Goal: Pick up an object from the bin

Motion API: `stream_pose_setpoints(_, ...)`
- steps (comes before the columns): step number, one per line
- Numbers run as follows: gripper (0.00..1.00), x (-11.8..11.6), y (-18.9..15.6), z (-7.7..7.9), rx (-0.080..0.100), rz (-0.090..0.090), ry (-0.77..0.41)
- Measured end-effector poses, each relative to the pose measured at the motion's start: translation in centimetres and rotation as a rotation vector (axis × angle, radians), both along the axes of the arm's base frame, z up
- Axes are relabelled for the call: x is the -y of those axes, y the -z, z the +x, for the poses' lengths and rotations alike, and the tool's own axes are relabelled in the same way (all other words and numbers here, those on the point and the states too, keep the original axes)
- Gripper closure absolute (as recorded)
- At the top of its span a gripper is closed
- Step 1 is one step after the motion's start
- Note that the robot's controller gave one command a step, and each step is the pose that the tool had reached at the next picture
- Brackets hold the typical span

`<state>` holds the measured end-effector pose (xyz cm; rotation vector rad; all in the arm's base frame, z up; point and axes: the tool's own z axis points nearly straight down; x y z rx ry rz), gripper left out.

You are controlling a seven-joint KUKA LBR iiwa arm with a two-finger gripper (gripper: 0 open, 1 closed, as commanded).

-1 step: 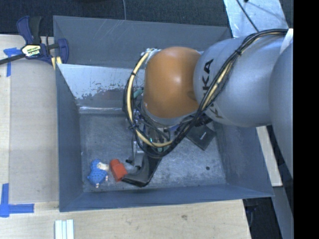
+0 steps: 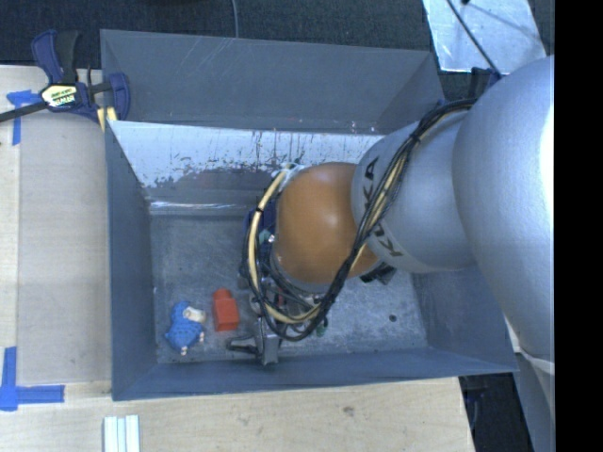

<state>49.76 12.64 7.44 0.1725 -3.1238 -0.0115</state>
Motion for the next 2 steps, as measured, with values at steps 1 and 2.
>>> stream_pose_setpoints(1, 0.0, -5.1, 0.2, -0.4, 0.021, -0.001, -0.063)
stream_pose_setpoints(2, 0.0, -0.6, 0.1, -1.1, 0.025, 0.0, -0.133)
